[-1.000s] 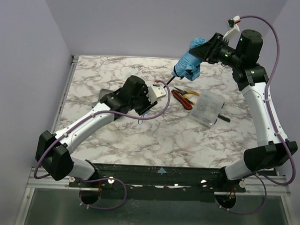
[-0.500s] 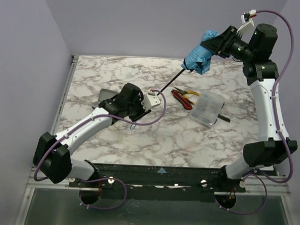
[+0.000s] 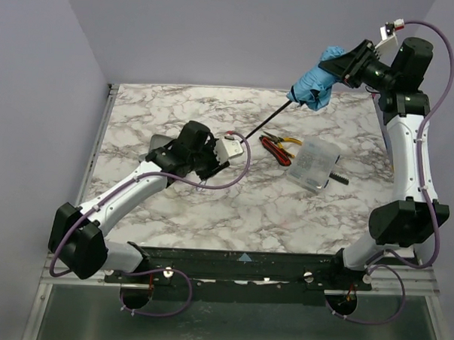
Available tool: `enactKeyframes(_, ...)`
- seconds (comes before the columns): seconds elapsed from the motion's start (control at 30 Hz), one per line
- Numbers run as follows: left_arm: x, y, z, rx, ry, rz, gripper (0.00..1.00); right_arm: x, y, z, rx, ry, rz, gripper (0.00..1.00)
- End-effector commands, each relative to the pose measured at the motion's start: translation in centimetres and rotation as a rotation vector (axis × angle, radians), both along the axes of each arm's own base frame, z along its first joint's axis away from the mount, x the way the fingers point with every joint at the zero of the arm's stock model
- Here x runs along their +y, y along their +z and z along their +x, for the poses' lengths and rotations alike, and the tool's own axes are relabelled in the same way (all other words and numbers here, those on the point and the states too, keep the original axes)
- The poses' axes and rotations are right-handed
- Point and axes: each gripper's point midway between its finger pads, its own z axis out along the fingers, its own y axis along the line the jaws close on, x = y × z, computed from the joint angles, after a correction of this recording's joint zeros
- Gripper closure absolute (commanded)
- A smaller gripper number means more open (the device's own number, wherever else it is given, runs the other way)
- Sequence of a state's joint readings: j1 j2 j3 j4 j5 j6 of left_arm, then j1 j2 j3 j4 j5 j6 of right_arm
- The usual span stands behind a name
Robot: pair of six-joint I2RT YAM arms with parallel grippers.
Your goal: Open the umbrella
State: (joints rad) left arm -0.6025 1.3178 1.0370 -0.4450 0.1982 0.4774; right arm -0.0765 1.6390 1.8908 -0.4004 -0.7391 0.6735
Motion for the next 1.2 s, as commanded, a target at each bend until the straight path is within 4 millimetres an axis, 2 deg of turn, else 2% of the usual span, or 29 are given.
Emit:
enactKeyframes(0.0,0.8,0.5,-3.4,0.212,-0.01,0.011,0.51,-2.2,4.5,-0.8,-0.188,-0.074,0.03,0.99)
enactKeyframes(0.13,-1.7,6.5,-3.8,0.171,-0.072,-0.175,0.3,-1.4,2.0,-1.8,-0.13,-0.042,0.049,0.99)
enactKeyframes(0.2,-2.3,8.3,-4.4,0.164,-0.094,-0.248,0.24,-1.3,1.6,-2.1,-0.125,-0.039,0.052,0.99)
enactKeyframes(0.27,-2.4,9.0,-5.1,0.167,-0.117,-0.291,0.2,-1.3,1.7,-2.4,-0.132,-0.036,0.051,1.0)
enactKeyframes(0.4,-1.5,9.6,-5.2,0.165,-0.077,-0.368,0.19,-0.7,1.9,-2.8,-0.136,0.006,0.066,1.0)
enactKeyframes(0.53,-1.7,13.4,-5.4,0.082,-0.125,-0.489,0.19,0.7,1.4,-4.0,-0.119,0.114,0.138,0.99)
enactKeyframes(0.63,-3.0,16.9,-6.0,0.006,-0.211,-0.56,0.2,2.3,1.0,-5.5,-0.118,0.188,0.167,1.0)
enactKeyframes(0.77,-5.0,20.3,-4.6,-0.018,-0.172,-0.572,0.19,4.6,0.6,-7.9,-0.138,0.292,0.182,1.0)
enactKeyframes(0.87,-6.9,22.4,-3.6,-0.015,-0.138,-0.595,0.18,5.3,0.7,-9.1,-0.179,0.3,0.18,0.99)
enactKeyframes(1.0,-9.6,25.4,-2.6,-0.051,-0.141,-0.626,0.17,4.9,-0.2,-8.1,-0.158,0.186,0.187,1.0)
enactKeyframes(1.07,-10.6,26.4,-1.2,-0.158,-0.103,-0.594,0.16,4.4,-1.2,-6.9,-0.082,0.107,0.219,0.99)
enactKeyframes(1.17,-12.2,26.5,-0.2,-0.345,-0.139,-0.467,0.1,4.0,-2.1,-6.0,-0.003,0.059,0.271,1.0)
